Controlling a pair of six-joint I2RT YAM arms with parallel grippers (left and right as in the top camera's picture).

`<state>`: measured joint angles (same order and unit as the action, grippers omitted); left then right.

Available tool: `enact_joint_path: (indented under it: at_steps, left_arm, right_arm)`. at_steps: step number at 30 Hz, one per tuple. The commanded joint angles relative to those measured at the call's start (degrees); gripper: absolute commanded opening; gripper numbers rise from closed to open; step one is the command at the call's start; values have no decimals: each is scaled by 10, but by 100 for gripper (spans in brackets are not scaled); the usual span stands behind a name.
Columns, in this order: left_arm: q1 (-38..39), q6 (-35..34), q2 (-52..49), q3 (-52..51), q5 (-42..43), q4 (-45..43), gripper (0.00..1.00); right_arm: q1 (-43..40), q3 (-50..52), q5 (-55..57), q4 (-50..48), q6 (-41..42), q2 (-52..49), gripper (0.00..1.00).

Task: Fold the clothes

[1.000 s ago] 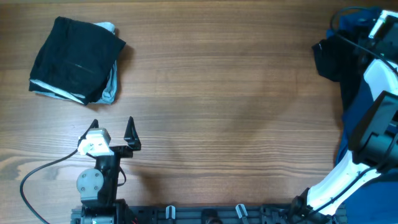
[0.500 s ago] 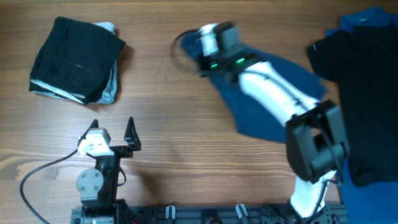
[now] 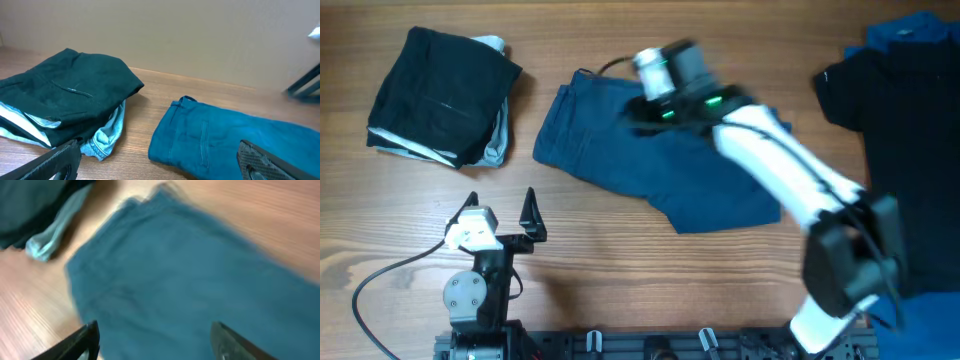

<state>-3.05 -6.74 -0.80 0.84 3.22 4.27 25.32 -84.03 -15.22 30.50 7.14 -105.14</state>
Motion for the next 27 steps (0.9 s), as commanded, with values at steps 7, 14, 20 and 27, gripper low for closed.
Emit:
enact_joint_path:
  at_steps: [7,14,20,27]
  left_arm:
    - [3,-1,4,-5,-5,-1,100]
    - [3,-1,4,-5,-5,-1,100]
    - [3,-1,4,-5,-5,-1,100]
    - [3,-1,3,-5,-5,-1,100]
  right_arm:
    - [-240,-3,10,119,-9,52,100]
    - [-254,-3,19,118,-10,52,100]
    - [-254,-3,19,118,-10,52,100]
    - [-254,-3,19,118,-10,52,100]
